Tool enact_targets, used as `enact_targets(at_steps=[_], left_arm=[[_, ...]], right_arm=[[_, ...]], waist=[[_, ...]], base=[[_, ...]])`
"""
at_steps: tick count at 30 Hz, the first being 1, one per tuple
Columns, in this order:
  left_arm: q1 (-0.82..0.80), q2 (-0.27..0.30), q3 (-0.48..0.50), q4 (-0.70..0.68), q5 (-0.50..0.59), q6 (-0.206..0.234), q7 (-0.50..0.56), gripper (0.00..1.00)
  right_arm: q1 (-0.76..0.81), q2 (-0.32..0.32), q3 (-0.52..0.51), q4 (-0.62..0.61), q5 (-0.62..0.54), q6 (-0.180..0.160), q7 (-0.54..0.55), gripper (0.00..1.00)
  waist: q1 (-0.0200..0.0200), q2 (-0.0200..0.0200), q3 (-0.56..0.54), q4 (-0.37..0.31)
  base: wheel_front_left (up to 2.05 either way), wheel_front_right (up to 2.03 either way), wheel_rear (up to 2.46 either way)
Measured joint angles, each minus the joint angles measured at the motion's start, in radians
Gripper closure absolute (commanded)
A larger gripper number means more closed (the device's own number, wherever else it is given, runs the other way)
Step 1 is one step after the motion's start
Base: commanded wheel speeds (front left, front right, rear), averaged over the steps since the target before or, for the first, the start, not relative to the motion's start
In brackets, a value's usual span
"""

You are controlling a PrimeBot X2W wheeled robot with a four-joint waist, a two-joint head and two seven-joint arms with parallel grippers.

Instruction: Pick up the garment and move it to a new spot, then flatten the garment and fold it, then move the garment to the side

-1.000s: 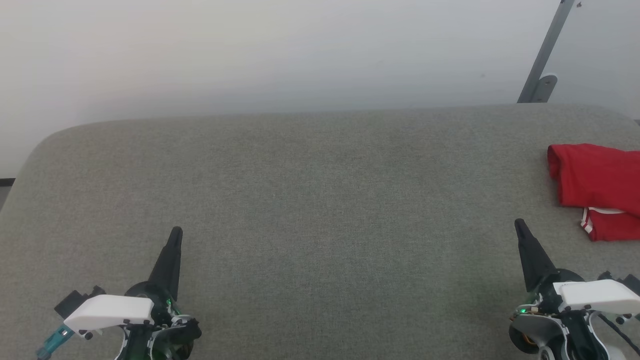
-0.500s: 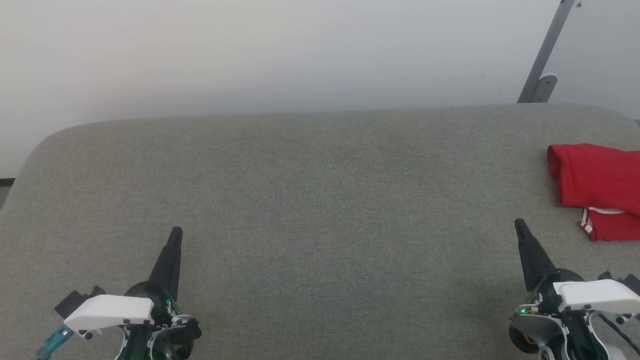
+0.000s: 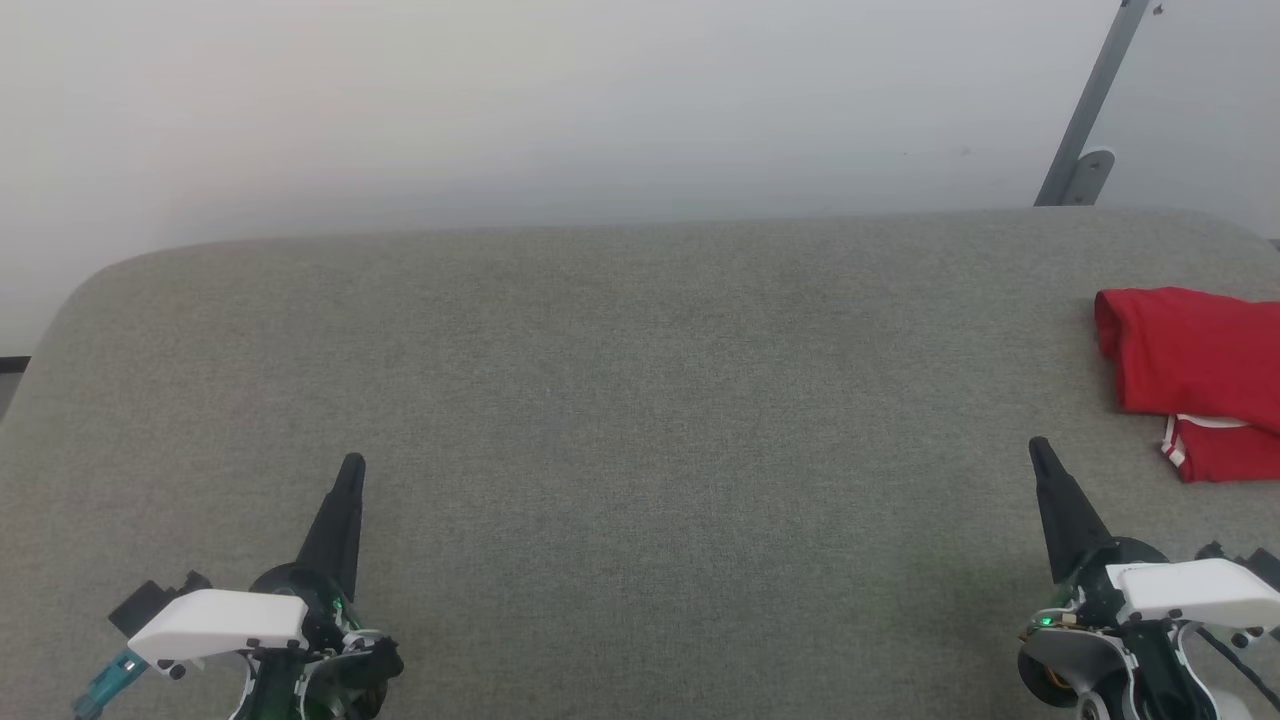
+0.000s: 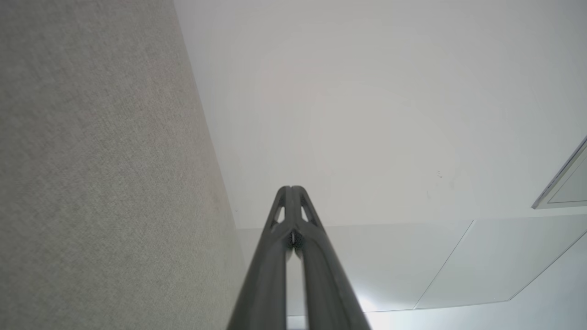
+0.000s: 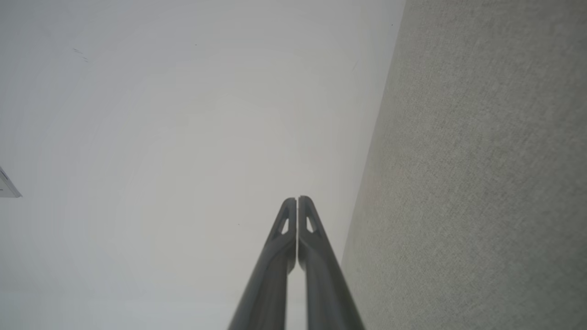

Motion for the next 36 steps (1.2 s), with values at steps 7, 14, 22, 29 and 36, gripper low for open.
enact_targets(at_steps=[7,14,22,29,36], left_arm=[[0.000,0.000,0.000,0.000,0.000,0.000,0.000,1.00],[0.000,0.000,0.000,0.000,0.000,0.000,0.000,1.00],[0.000,0.000,0.000,0.000,0.000,0.000,0.000,1.00],[0.000,0.000,0.000,0.000,0.000,0.000,0.000,1.00],[0.000,0.000,0.000,0.000,0.000,0.000,0.000,1.00]], right_arm=[[0.000,0.000,0.000,0.000,0.000,0.000,0.000,1.00],[0.000,0.000,0.000,0.000,0.000,0.000,0.000,1.00],[0.000,0.000,0.000,0.000,0.000,0.000,0.000,1.00],[0.000,0.000,0.000,0.000,0.000,0.000,0.000,1.00],[0.000,0.000,0.000,0.000,0.000,0.000,0.000,1.00]], waist=[[0.0000,0.0000,0.000,0.000],[0.0000,0.0000,0.000,0.000],[0.0000,0.0000,0.000,0.000],[0.0000,0.0000,0.000,0.000],[0.0000,0.0000,0.000,0.000]], base=[[0.00,0.00,0.00],[0.00,0.00,0.00],[0.00,0.00,0.00],[0.00,0.00,0.00],[0.00,0.00,0.00]])
